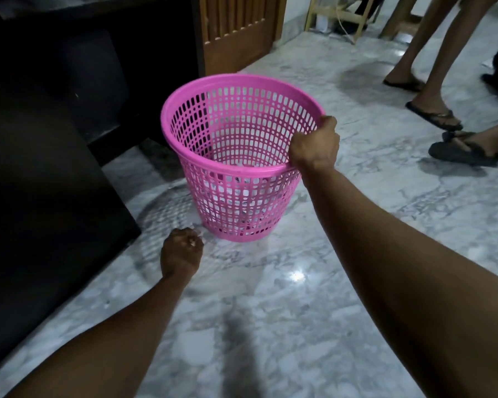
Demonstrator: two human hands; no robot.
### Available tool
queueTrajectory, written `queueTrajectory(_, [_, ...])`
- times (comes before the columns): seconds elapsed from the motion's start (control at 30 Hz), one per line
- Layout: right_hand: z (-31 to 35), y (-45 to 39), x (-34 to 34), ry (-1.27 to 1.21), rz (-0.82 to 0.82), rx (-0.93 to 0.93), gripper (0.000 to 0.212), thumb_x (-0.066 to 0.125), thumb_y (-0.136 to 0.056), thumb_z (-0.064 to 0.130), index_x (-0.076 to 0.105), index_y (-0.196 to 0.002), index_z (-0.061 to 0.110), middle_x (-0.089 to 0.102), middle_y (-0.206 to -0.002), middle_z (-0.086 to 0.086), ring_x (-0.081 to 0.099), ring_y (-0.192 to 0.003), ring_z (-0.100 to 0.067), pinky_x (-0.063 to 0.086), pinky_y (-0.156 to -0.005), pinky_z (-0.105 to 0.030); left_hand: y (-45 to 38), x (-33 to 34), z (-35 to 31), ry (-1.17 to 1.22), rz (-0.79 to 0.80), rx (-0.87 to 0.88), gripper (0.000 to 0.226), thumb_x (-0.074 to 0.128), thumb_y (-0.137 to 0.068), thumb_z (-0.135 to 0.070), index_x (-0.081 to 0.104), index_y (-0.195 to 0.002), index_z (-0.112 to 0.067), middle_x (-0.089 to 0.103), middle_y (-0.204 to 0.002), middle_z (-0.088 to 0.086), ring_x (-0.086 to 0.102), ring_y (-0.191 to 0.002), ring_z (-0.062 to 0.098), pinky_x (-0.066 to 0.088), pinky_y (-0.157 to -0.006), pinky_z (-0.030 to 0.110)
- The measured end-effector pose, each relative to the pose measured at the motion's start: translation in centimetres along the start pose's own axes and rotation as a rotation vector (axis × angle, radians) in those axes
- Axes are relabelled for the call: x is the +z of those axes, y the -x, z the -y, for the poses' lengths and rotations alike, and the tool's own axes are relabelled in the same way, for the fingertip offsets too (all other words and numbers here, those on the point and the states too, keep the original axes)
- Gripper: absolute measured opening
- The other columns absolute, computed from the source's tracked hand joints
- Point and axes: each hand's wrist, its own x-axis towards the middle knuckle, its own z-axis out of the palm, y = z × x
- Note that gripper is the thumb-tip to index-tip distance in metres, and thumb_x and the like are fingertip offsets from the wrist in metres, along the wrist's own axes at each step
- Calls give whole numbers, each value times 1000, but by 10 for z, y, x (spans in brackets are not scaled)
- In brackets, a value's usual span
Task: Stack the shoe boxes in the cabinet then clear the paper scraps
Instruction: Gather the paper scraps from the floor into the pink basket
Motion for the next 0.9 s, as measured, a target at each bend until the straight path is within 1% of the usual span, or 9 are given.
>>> queueTrajectory(0.13, [5, 9, -7, 14, 27, 1, 56, 53, -91, 14, 40, -145, 13, 51, -140, -15, 58, -123, -37, 47, -98, -39, -19, -70, -17, 222, -487, -121, 11, 69, -85, -22, 73, -87, -12, 73, -81, 16, 70, -81, 37, 55, -82, 38])
queueTrajectory(0.27, [10, 15, -13, 8, 49, 11, 55, 53, -91, 12, 41, -144, 12, 50, -139, -18, 58, -121, -39, 48, -100, -43, -52, -151, -95, 275, -686, 156, 16, 66, -88, -23, 75, -95, -11, 69, -83, 10, 62, -65, 12, 48, -71, 15])
queueTrajectory(0.33, [12, 17, -15, -11, 68, 18, 56, 52, -91, 11, 40, -146, 14, 48, -139, -18, 58, -121, -40, 47, -102, -44, -59, -174, -146, 276, -642, 321, 15, 67, -87, -17, 76, -98, -12, 67, -81, 2, 56, -61, 1, 45, -64, 7])
queueTrajectory(0.47, [10, 18, -18, -11, 86, 11, 58, 53, -91, 11, 39, -147, 14, 46, -139, -18, 57, -122, -40, 47, -102, -45, -65, -166, -209, 167, -335, 510, 11, 72, -86, -19, 79, -94, -21, 71, -84, 1, 63, -71, 9, 57, -72, 32])
queueTrajectory(0.53, [9, 17, -19, -18, 81, 7, 60, 53, -90, 9, 38, -147, 15, 47, -139, -18, 57, -121, -40, 47, -101, -45, -71, -150, -217, -187, -161, 397, 19, 77, -83, -34, 79, -102, -30, 68, -115, 0, 61, -109, 21, 50, -98, 43])
queueTrajectory(0.6, [7, 17, -18, -33, 66, 4, 64, 53, -89, 8, 34, -150, 15, 48, -140, -18, 57, -123, -41, 49, -100, -47, -72, -137, -213, -420, -21, 201, 45, 81, -79, -41, 71, -123, -40, 43, -146, 3, 37, -137, 31, 36, -114, 50])
queueTrajectory(0.7, [5, 15, -10, -91, 29, 70, 79, 54, -89, 9, 19, -160, 16, 53, -144, -21, 57, -129, -42, 49, -105, -51, -68, -131, -210, -191, 20, -32, 75, 73, -82, -14, 46, -150, -32, 20, -157, 13, 41, -138, 41, 40, -116, 44])
queueTrajectory(0.83, [9, 13, 0, -109, 47, 168, 69, 52, -93, 11, 25, -156, 10, 58, -141, -22, 60, -126, -44, 50, -106, -50, -60, -142, -196, 40, -107, -166, 88, 67, -85, -5, 24, -160, -21, 50, -147, 18, 54, -130, 39, 46, -106, 44])
queueTrajectory(0.9, [11, 18, 7, -117, 98, 130, 61, 48, -94, 10, 29, -152, 7, 59, -139, -23, 60, -124, -44, 52, -104, -49, -57, -150, -183, 94, -171, -182, 81, 69, -85, -7, 31, -156, -15, 60, -140, 17, 55, -130, 38, 48, -107, 45])
